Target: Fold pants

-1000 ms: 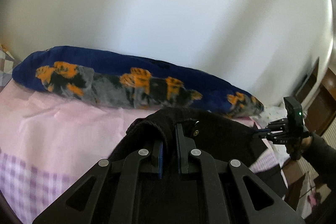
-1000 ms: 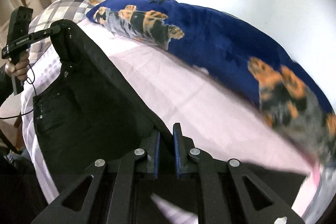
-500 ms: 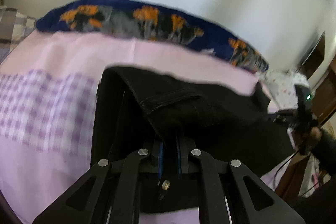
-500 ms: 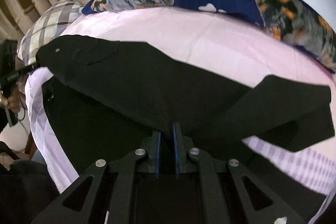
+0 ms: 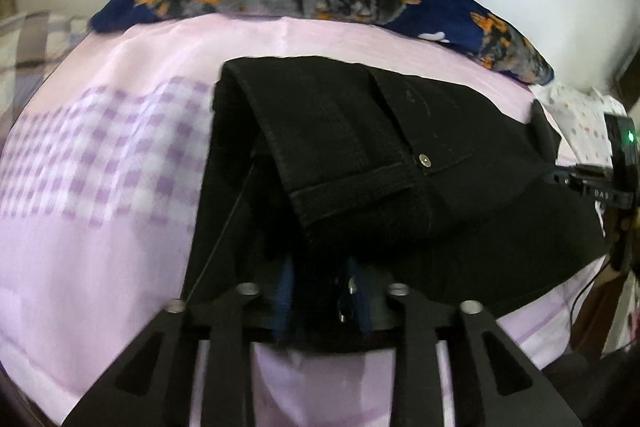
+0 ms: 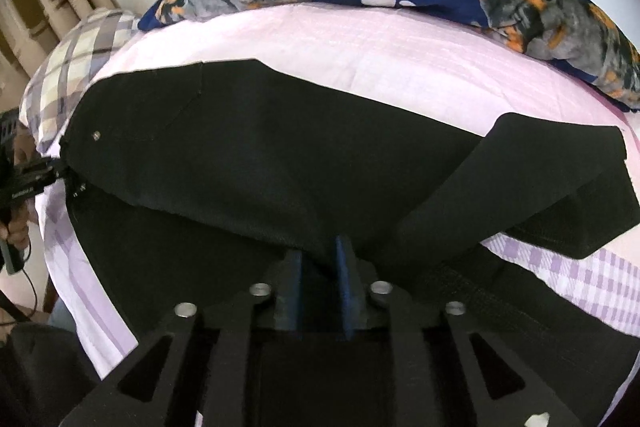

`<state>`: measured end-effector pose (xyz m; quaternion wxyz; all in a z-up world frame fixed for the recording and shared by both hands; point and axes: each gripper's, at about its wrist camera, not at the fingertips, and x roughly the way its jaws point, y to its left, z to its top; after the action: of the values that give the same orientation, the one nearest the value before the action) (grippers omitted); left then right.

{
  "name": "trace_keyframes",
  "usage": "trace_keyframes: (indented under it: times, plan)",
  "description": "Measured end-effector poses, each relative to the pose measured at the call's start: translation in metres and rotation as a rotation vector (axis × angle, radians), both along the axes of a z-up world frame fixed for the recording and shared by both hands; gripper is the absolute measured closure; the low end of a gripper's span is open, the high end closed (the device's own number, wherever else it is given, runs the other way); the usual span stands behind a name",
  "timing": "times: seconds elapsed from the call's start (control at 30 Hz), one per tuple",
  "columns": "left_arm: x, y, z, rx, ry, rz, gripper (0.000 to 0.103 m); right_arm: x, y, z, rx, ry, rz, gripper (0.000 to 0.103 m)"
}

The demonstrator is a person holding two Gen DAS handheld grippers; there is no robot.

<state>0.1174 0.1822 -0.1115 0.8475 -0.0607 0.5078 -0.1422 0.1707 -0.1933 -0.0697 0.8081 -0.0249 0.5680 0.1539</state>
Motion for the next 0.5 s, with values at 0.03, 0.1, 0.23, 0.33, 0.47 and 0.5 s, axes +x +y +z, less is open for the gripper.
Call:
trace_keyframes:
  times: [0.03,0.1,0.23,0.33,0.47,0.5]
  plan:
    - [-0.004,0.003,0.001,-0.018,0.006,0.013,0.063,-0.001,0.0,0.002,0.002,-0.01,-0.009,0.074]
    - [-0.015,0.01,0.006,-0.077,0.015,0.052,0.054,-0.006,-0.001,0.006,0.009,-0.029,-0.026,0.067]
    - [-0.033,0.022,0.01,-0.275,0.055,0.136,0.052,-0.018,-0.006,0.015,0.044,-0.059,-0.066,0.055]
    - [-0.035,0.016,0.0,-0.403,0.112,0.174,0.052,-0.026,-0.013,0.02,0.082,-0.065,-0.108,0.055]
    - [-0.026,0.008,-0.015,-0.501,0.155,0.244,0.052,-0.039,-0.024,0.02,0.129,-0.057,-0.166,0.054]
    - [-0.023,0.009,-0.018,-0.521,0.157,0.267,0.052,-0.043,-0.027,0.019,0.143,-0.053,-0.181,0.054]
